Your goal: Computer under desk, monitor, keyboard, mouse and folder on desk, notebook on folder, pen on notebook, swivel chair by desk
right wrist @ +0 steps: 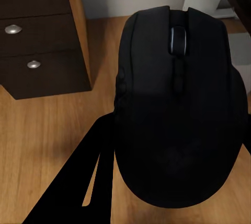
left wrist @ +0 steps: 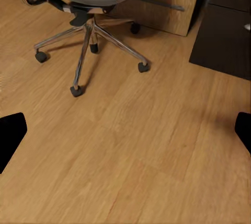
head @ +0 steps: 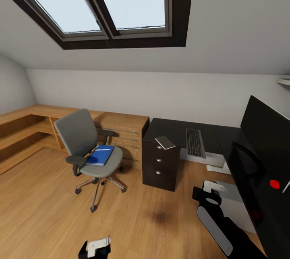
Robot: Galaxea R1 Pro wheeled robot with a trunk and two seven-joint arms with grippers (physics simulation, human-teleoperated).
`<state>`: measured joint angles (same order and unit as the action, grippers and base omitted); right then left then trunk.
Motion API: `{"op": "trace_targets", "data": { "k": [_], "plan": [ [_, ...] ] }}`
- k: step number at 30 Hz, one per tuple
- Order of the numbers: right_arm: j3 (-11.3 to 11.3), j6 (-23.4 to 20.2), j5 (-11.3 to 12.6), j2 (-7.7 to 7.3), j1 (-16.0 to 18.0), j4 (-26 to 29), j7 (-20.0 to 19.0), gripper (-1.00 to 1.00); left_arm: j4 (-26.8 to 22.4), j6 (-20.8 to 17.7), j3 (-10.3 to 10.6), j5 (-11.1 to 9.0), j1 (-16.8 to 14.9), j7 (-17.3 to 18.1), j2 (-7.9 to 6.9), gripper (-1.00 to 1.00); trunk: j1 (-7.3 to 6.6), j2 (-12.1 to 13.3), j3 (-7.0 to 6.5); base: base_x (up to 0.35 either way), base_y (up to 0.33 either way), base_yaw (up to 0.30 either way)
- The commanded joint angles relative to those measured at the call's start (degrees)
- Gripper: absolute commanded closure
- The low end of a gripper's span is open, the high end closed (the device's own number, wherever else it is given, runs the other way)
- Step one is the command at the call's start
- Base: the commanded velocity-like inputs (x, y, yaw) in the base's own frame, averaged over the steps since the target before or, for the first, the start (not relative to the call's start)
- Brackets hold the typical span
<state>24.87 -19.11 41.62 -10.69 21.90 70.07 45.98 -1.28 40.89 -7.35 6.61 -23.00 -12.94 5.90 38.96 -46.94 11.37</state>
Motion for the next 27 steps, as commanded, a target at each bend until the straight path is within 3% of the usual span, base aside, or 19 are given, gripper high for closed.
{"op": "trace_targets", "data": {
  "k": [1, 8, 22, 27],
  "plan": [
    [0.15, -0.23, 0.3, -0.08, 0.07, 0.08, 0.27, 1.0, 0.05, 0.74, -0.47, 0.85, 0.01, -0.63, 0.07, -1.0, -0.21, 0.35, -0.1, 0.0, 0.0, 0.0],
    [0.11, -0.24, 0.29, -0.14, 0.07, 0.07, 0.3, 1.0, 0.05, 2.79, -0.47, 1.7, 0.25, -4.35, 1.29, -1.0, -1.75, 3.16, -1.36, 0.0, 0.0, 0.0],
    [0.17, -0.23, 0.29, -0.09, 0.07, -0.12, 0.3, 1.0, 0.05, 2.26, -0.75, 1.65, 0.25, -4.55, 1.25, -1.0, -4.82, 8.77, -3.87, 0.0, 0.0, 0.0],
    [0.21, -0.23, 0.29, -0.04, 0.07, -0.19, 0.32, 1.0, -0.08, -0.88, -2.1, 1.5, 0.26, -4.24, 0.43, -1.0, -5.92, 10.78, -4.77, 0.0, 0.0, 0.0]
  ]
}}
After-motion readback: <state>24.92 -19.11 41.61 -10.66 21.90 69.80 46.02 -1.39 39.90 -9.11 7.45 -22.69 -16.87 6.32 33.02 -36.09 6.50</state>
